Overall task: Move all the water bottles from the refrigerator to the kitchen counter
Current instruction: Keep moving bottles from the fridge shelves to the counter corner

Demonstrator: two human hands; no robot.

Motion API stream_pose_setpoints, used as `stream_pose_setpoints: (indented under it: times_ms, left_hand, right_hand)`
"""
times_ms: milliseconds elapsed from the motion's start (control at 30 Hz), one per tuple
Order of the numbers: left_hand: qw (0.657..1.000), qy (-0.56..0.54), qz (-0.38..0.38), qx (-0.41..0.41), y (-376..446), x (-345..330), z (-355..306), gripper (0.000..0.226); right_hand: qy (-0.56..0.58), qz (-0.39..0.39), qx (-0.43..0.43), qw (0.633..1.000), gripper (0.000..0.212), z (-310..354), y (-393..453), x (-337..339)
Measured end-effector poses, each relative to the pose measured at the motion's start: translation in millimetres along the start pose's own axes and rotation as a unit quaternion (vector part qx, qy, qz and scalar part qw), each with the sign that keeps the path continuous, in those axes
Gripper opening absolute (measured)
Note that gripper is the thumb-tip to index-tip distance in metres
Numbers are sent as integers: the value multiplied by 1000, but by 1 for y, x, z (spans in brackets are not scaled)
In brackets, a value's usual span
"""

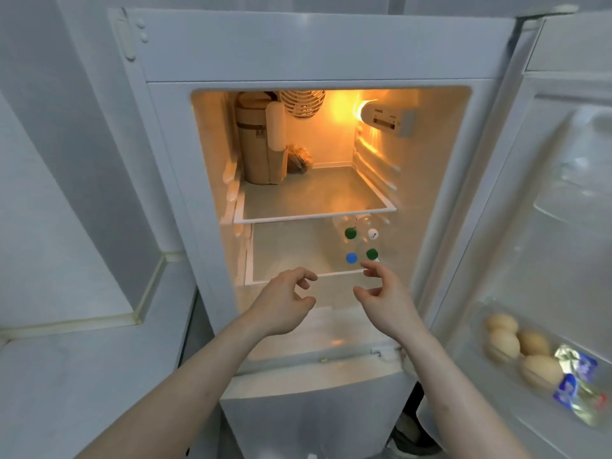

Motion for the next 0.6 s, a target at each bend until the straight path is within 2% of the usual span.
stream_pose_setpoints:
  times_ms: [233, 367, 600]
  left_hand:
    - [991, -100, -3, 89, 116, -32, 8, 29]
    - [966, -210, -1, 152, 168, -56, 8, 33]
    - [926, -290, -8, 241, 231, -82, 18, 38]
  right_hand:
    - [50, -47, -52, 996, 55, -37, 101, -15]
    - [87, -78, -91, 989, 60, -51, 147, -25]
    - [123, -80, -156, 977, 60, -74, 196, -46]
Point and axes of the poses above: each hand's wrist, its own y-axis towards the middle knuckle, its own x-axis out of the back of the hand, z = x × y, the point moved 9 cm from there along y, towards the middle knuckle, and after that the axes turned 11 degrees about -y, right-handed, at the moved point
